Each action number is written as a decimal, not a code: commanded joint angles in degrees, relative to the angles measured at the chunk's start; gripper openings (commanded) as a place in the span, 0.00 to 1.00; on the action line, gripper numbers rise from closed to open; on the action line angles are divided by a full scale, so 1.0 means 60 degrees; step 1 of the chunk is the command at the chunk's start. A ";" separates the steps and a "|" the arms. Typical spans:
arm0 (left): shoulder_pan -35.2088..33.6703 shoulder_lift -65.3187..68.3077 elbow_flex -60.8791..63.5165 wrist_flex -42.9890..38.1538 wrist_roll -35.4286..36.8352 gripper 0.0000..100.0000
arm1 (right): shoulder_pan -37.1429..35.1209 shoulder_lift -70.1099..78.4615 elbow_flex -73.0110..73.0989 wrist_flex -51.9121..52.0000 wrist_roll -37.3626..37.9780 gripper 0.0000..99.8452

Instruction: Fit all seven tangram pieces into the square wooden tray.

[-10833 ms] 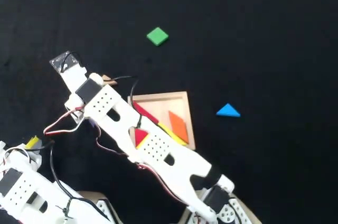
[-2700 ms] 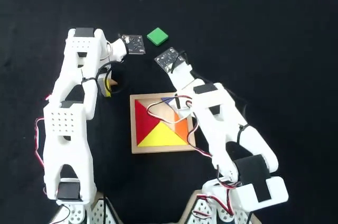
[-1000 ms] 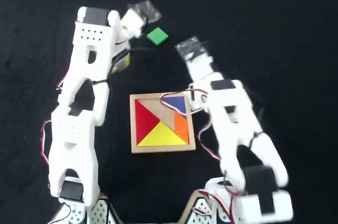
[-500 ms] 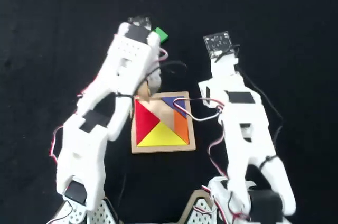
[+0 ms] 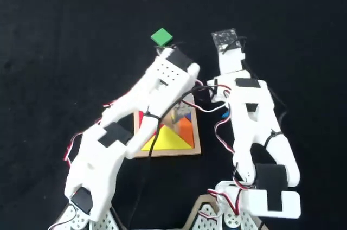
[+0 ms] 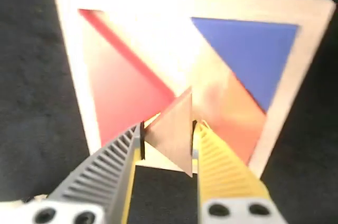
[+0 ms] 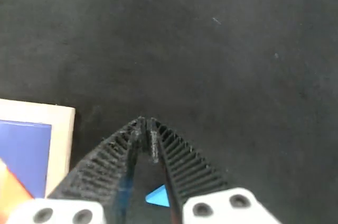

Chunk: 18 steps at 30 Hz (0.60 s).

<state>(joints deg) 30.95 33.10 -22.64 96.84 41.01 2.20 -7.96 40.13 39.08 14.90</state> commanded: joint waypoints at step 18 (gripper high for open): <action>0.0593 -0.0630 0.0696 -0.1099 -0.0996 0.08 | 0.0806 -0.0037 -0.1355 0.0894 -0.0088 0.01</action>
<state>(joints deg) 33.41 33.01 -18.77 92.79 35.65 5.36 -7.96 36.26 42.51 14.90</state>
